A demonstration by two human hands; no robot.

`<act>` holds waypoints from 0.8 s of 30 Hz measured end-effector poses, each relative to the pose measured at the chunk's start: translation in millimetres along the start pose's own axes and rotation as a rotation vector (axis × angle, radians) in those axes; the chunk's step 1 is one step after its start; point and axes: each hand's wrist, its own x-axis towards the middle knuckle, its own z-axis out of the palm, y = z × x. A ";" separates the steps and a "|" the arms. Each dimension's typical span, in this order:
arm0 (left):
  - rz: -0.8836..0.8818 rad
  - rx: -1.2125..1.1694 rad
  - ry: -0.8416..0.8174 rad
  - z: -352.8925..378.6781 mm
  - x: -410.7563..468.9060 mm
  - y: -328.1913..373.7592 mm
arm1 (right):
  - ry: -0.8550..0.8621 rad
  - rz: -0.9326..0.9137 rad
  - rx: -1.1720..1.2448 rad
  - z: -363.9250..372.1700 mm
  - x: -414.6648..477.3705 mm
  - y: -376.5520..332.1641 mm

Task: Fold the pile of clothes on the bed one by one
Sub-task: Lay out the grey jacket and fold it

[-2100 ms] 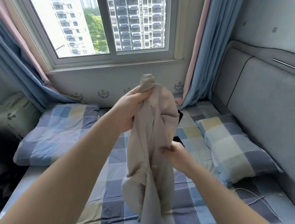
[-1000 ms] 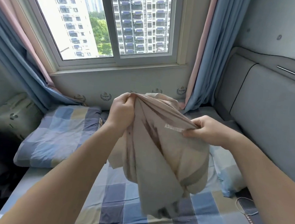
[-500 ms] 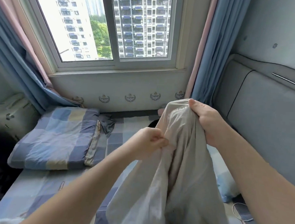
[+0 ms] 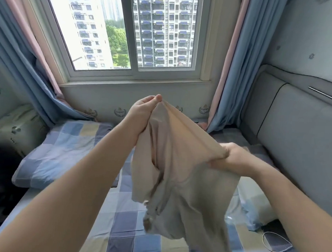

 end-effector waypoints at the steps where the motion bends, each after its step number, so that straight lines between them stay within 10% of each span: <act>1: 0.018 0.062 0.028 -2.7 4.6 2.5 | 0.004 -0.001 -0.014 1.5 -0.8 0.7; 8: 0.058 0.501 0.128 -16.3 17.3 -22.7 | 0.122 -0.086 0.543 -4.4 -0.3 -46.1; 14: -0.028 0.563 -0.535 14.8 -39.6 -69.6 | 0.165 -0.073 0.831 -14.7 -1.6 -82.6; 24: 0.255 0.723 -0.148 -14.4 -21.4 -56.3 | 0.331 -0.020 0.675 -60.8 0.2 -49.6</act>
